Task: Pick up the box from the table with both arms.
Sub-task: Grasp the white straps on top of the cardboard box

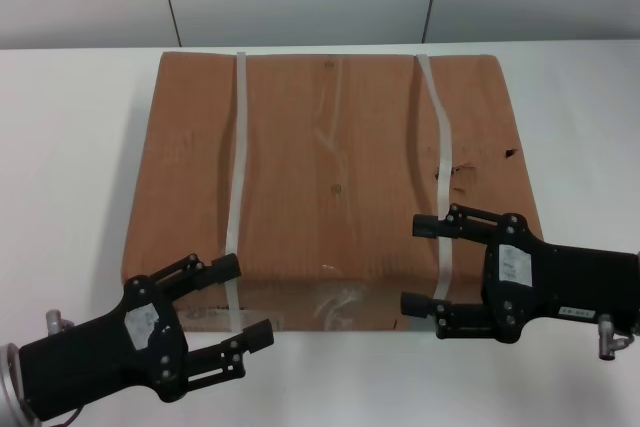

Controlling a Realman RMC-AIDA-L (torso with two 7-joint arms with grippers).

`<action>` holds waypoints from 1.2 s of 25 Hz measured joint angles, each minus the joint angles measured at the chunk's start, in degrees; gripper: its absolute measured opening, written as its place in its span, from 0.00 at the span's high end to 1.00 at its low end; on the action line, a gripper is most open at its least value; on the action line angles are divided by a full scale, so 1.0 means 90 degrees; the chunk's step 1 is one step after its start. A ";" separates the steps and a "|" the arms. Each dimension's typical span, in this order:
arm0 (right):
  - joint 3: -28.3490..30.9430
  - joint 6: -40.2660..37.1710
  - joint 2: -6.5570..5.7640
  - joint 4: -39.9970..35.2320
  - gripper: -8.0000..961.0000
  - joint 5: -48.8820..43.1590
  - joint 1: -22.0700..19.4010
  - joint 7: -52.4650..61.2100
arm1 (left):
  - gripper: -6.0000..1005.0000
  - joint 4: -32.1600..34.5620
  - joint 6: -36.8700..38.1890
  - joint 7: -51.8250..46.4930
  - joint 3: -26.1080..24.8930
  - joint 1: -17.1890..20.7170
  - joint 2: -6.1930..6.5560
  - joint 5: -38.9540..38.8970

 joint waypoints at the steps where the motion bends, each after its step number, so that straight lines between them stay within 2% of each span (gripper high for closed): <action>1: -0.0003 0.0008 0.0002 0.0026 0.10 0.0000 0.0003 0.0000 | 0.17 -0.0002 0.0000 0.0014 0.0000 0.0000 -0.0003 0.0000; 11: -0.0006 0.0021 0.0002 0.0077 0.11 0.0013 0.0009 -0.0013 | 0.17 -0.0026 0.0000 0.0086 0.0000 0.0006 -0.0015 0.0000; 15: 0.0058 0.0335 0.0022 0.0142 0.12 0.0137 -0.0015 0.0060 | 0.17 -0.0118 -0.0006 0.0086 -0.0228 0.0002 -0.0113 0.0000; 18: 0.0070 0.1144 0.0034 0.0433 0.12 0.0691 -0.0010 0.0349 | 0.17 -0.0488 -0.0067 -0.0017 -0.0724 -0.0097 -0.0228 -0.0084; 22: 0.0092 0.1963 0.0027 0.1048 0.12 0.1909 -0.0008 0.0678 | 0.17 -0.1180 -0.0403 -0.0834 -0.1075 -0.0414 -0.0241 -0.0621; 26: 0.0051 0.2163 0.0034 0.1779 0.12 0.3112 0.0004 0.0714 | 0.17 -0.1919 -0.1022 -0.1763 -0.1168 -0.0861 -0.0235 -0.1323; 30: 0.0025 0.2251 0.0033 0.2294 0.13 0.3517 0.0192 0.1068 | 0.17 -0.2284 -0.1369 -0.2395 -0.1163 -0.1178 -0.0239 -0.1590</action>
